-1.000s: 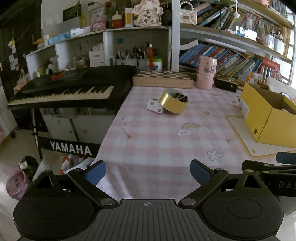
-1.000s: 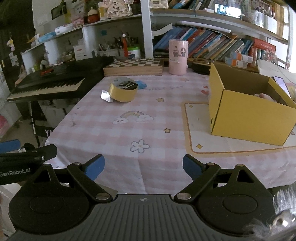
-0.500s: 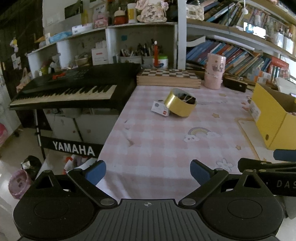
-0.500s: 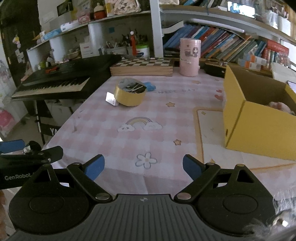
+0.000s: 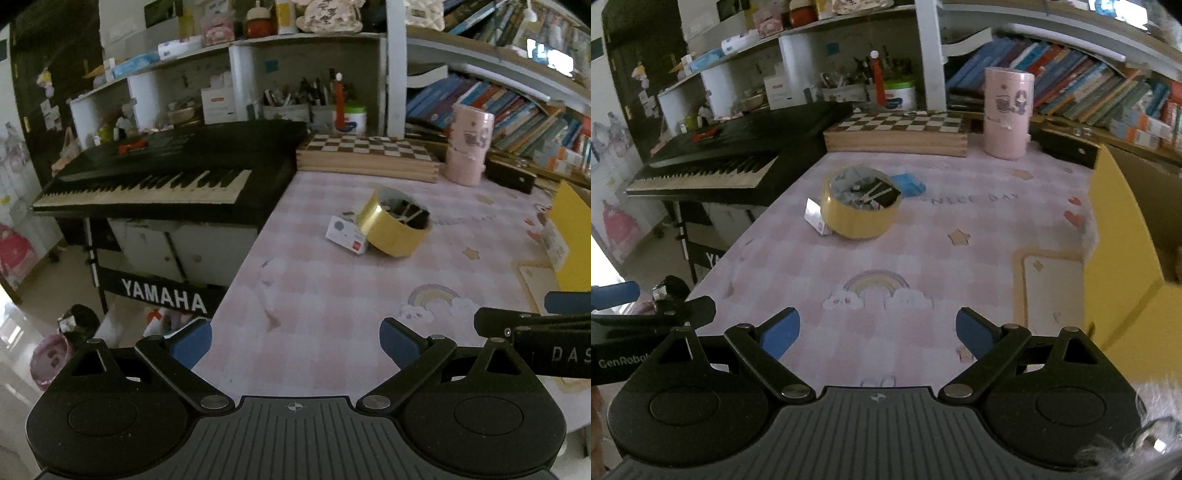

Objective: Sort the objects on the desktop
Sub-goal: 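Move both tools toward the yellow tape roll and small white box, then close the right gripper on the yellow tape roll rim and lift it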

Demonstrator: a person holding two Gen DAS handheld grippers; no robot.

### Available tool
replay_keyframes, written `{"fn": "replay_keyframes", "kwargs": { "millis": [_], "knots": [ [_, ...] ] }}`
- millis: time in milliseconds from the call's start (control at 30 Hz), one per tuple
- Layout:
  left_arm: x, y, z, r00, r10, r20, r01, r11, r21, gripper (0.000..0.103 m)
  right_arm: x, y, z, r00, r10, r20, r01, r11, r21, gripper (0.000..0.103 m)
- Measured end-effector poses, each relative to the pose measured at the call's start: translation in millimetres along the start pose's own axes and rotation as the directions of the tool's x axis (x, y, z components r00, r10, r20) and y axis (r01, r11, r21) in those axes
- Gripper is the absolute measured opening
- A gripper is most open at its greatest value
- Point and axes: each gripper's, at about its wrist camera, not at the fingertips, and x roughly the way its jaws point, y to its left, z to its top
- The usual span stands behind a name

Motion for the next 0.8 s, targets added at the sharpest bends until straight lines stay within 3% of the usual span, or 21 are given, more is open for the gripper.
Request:
{"fn": "replay_keyframes", "kwargs": {
  "millis": [367, 800],
  "knots": [
    [26.8, -8.3, 23.4, 0.999, 0.045, -0.023, -0.046, 0.998, -0.046, 0.099, 40.2, -18.6, 47.4, 0.996, 0.084, 0.021, -0.083, 0.996, -0.025, 0.094],
    [50.3, -9.2, 40.0, 0.995, 0.090, -0.052, -0.094, 0.993, -0.076, 0.099, 90.4, -25.3, 77.8, 0.988, 0.153, -0.024, -0.153, 0.987, -0.040, 0.102]
  ]
}}
